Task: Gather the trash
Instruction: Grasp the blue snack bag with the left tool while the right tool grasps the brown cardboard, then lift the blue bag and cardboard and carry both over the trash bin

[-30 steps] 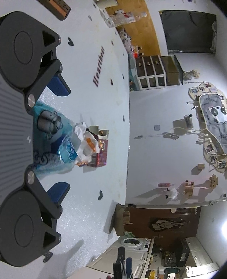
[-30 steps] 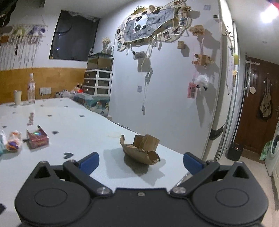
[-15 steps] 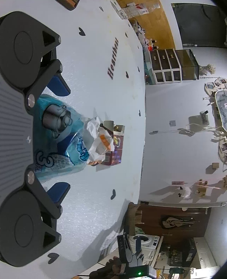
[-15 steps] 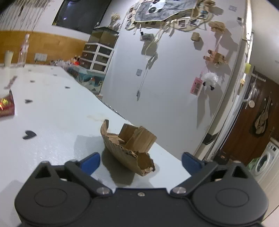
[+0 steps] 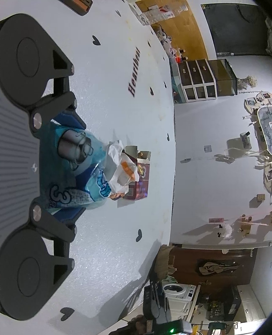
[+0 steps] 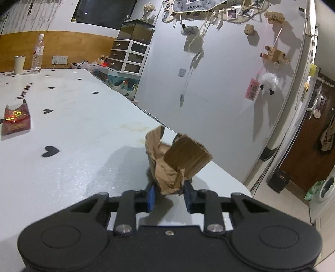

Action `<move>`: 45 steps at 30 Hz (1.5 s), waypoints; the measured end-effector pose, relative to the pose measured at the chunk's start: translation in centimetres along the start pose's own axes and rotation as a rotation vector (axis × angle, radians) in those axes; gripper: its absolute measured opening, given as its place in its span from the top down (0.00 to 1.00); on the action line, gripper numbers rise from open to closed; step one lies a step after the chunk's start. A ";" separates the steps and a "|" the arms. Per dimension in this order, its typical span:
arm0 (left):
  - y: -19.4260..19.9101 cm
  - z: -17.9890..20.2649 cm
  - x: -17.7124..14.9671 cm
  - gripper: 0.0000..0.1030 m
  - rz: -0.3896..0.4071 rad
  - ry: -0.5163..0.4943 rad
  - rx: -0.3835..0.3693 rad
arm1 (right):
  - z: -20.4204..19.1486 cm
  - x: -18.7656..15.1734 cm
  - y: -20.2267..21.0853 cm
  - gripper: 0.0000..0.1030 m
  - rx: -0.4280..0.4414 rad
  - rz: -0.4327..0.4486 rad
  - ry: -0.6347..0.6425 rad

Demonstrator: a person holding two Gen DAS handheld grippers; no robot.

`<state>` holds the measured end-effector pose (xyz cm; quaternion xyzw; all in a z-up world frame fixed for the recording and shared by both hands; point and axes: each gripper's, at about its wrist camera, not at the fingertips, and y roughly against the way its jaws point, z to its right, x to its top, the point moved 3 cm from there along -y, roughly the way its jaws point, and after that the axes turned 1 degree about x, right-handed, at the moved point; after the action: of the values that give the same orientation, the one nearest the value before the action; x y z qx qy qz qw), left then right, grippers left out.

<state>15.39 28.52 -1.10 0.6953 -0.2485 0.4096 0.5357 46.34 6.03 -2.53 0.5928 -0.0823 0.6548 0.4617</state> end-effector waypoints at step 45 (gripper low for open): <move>4.6 3.2 -0.6 0.36 0.075 -0.001 0.036 | -4.9 -3.7 13.2 0.75 0.113 0.013 -0.164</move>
<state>12.37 24.03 0.59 0.6952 -0.2674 0.4334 0.5073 33.19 -0.02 -1.28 0.6690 -0.0868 0.6106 0.4149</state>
